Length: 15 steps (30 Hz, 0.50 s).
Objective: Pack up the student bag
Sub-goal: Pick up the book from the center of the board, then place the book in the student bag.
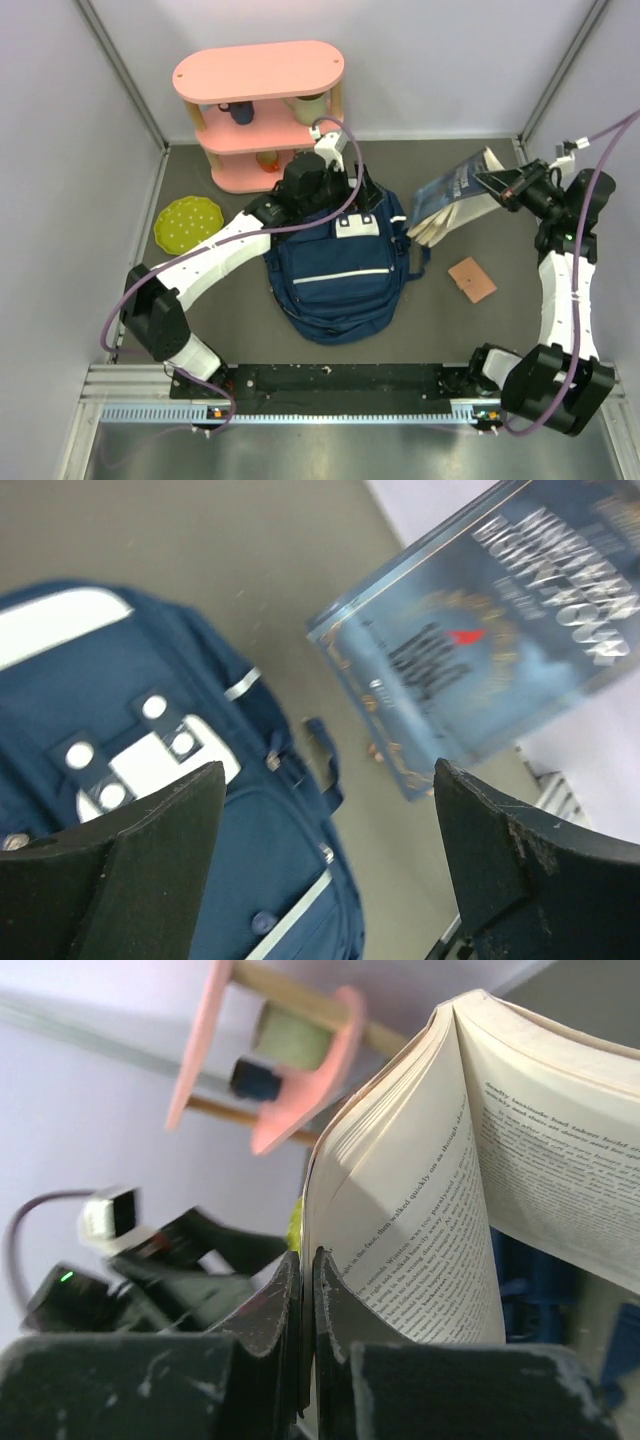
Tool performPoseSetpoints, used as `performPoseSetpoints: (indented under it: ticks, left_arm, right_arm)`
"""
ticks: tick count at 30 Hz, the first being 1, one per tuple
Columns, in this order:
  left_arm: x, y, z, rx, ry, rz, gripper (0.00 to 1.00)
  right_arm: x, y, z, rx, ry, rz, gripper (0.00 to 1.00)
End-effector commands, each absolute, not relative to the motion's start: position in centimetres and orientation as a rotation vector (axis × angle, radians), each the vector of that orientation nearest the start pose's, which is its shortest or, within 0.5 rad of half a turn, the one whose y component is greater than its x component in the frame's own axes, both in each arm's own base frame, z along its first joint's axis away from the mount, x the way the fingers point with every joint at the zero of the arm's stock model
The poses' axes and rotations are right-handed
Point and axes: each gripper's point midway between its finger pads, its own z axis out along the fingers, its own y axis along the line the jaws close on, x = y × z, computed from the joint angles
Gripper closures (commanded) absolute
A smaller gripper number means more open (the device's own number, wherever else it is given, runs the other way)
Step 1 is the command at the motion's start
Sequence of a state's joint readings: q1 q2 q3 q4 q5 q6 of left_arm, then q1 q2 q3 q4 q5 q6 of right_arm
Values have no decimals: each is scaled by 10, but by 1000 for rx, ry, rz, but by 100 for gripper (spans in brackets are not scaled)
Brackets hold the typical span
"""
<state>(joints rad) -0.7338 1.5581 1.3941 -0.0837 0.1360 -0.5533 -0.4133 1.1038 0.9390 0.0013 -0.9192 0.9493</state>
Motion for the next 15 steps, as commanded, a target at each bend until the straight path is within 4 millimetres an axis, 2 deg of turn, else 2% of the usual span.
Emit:
performPoseSetpoints:
  ticks: [1, 4, 6, 9, 10, 14, 15]
  left_arm:
    - [334, -337, 325, 196, 1856, -952, 11]
    - [329, -311, 345, 124, 1799, -899, 10]
    - [321, -289, 365, 83, 1744, -878, 8]
    - [311, -255, 394, 11, 1660, -822, 3]
    - [310, -244, 401, -11, 1638, -789, 2]
    - [289, -204, 433, -72, 1558, -738, 2]
    - [286, -199, 435, -76, 1552, -726, 2]
  right_arm:
    - [299, 79, 416, 154, 1585, 1267, 100]
    - [282, 95, 437, 91, 1542, 1331, 100]
    - [271, 105, 445, 64, 1535, 1388, 100]
    - [248, 123, 459, 27, 1510, 1484, 100]
    - [233, 131, 467, -14, 1477, 1505, 100]
    - [209, 140, 476, 1, 1476, 1550, 100]
    - [205, 142, 477, 3, 1483, 1565, 100]
